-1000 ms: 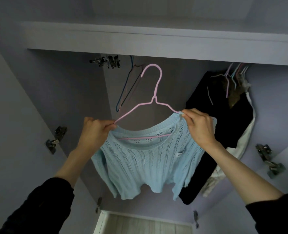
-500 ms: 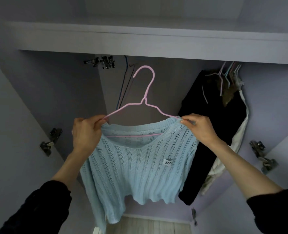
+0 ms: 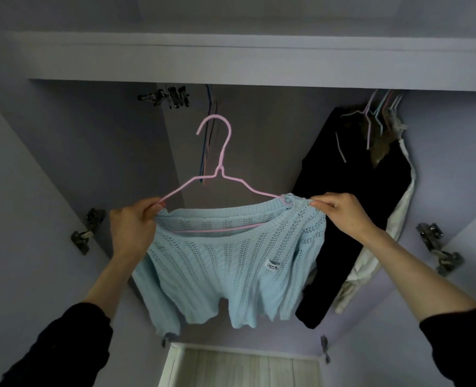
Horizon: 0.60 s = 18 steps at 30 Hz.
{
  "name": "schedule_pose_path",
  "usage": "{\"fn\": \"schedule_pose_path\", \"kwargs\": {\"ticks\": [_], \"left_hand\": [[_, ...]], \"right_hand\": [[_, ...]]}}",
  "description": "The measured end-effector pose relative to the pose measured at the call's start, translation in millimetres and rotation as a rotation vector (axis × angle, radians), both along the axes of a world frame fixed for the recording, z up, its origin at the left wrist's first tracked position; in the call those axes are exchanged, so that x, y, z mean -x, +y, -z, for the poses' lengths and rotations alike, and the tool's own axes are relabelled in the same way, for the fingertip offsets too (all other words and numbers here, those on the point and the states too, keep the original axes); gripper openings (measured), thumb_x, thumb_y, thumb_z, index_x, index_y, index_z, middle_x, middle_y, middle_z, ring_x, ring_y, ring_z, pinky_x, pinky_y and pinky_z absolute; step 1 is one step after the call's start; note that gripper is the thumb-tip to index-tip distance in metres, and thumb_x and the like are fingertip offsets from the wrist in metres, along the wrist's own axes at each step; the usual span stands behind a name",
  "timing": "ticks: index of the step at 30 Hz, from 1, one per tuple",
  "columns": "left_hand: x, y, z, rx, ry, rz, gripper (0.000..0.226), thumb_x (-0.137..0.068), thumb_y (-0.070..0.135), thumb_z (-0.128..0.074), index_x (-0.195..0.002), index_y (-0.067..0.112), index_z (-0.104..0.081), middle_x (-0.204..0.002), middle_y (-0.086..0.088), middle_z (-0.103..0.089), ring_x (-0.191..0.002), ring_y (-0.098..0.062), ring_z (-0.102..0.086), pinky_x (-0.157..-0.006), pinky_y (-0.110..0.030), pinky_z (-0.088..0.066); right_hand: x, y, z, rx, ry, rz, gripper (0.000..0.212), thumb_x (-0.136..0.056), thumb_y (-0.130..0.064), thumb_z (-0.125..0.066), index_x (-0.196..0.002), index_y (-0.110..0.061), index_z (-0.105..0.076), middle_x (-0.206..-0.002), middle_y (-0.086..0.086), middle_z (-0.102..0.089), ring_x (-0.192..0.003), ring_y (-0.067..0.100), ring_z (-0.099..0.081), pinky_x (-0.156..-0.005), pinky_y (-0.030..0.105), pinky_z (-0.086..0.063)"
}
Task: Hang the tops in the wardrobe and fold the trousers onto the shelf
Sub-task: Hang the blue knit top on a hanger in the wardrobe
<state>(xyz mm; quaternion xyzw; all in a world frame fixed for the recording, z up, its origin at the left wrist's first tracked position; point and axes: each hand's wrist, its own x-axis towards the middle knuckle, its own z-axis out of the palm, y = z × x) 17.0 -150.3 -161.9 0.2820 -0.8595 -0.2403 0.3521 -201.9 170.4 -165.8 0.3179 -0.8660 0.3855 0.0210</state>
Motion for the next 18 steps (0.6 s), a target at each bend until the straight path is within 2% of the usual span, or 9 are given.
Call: {"fn": "schedule_pose_path", "kwargs": {"ticks": [2, 5, 6, 8, 11, 15, 18], "left_hand": [[2, 2, 4, -0.016, 0.0, -0.001, 0.016, -0.09, 0.011, -0.06, -0.097, 0.008, -0.074, -0.086, -0.016, -0.073, -0.08, -0.032, -0.065, -0.072, -0.026, -0.039], [6, 3, 12, -0.042, 0.002, -0.002, 0.016, -0.09, 0.012, -0.06, -0.097, 0.01, -0.074, -0.084, -0.014, -0.073, -0.08, -0.031, -0.064, -0.072, -0.026, -0.041], [8, 2, 14, -0.049, 0.001, -0.004, 0.016, -0.09, 0.013, -0.06, -0.097, 0.012, -0.074, -0.084, -0.014, -0.072, -0.082, -0.032, -0.064, -0.074, -0.029, -0.043], [12, 2, 16, -0.034, 0.001, 0.005, 0.016, -0.09, 0.014, -0.06, -0.097, 0.014, -0.074, -0.084, -0.014, -0.073, -0.086, -0.035, -0.063, -0.079, -0.035, -0.046], [17, 1, 19, 0.007, -0.011, 0.024, 0.016, -0.09, 0.015, -0.06, -0.096, 0.014, -0.074, -0.083, -0.014, -0.072, -0.081, -0.035, -0.064, -0.082, -0.039, -0.047], [20, 3, 26, 0.064, -0.041, 0.085, 0.015, -0.09, 0.014, -0.059, -0.093, 0.012, -0.074, -0.073, -0.013, -0.071, -0.067, -0.033, -0.064, -0.074, -0.036, -0.047], [24, 12, 30, 0.09, -0.092, 0.12, 0.016, -0.092, 0.015, -0.057, -0.093, 0.013, -0.073, -0.071, -0.014, -0.071, -0.066, -0.034, -0.064, -0.078, -0.038, -0.045]], "right_hand": [[2, 3, 2, 0.023, -0.123, 0.053, 0.023, -0.089, -0.014, -0.063, -0.11, -0.006, -0.07, -0.107, 0.005, -0.07, -0.1, 0.013, -0.063, -0.095, 0.026, -0.045], [-1, -1, 4, -0.084, -0.004, 0.055, 0.028, -0.09, -0.014, -0.062, -0.116, -0.009, -0.067, -0.114, 0.004, -0.068, -0.106, 0.018, -0.062, -0.097, 0.028, -0.044], [-4, -5, 5, -0.105, 0.052, 0.033, 0.03, -0.088, -0.013, -0.064, -0.118, -0.009, -0.066, -0.113, 0.005, -0.067, -0.104, 0.019, -0.063, -0.094, 0.027, -0.044], [-8, -14, 6, -0.148, 0.186, -0.006, 0.027, -0.085, -0.012, -0.067, -0.112, -0.006, -0.069, -0.099, 0.007, -0.067, -0.091, 0.023, -0.063, -0.08, 0.023, -0.042], [-10, -16, 9, -0.224, 0.353, -0.039, 0.018, -0.081, -0.012, -0.071, -0.096, -0.002, -0.071, -0.082, 0.012, -0.064, -0.079, 0.031, -0.061, -0.068, 0.029, -0.041], [-20, -4, 13, -0.321, 0.328, -0.114, 0.016, -0.091, -0.016, -0.059, -0.097, -0.001, -0.061, -0.092, 0.01, -0.057, -0.082, 0.026, -0.059, -0.068, 0.034, -0.045], [-28, 6, 19, -0.452, 0.329, -0.159, 0.02, -0.096, -0.019, -0.05, -0.107, -0.006, -0.059, -0.098, 0.007, -0.056, -0.089, 0.024, -0.058, -0.07, 0.033, -0.044]]}}
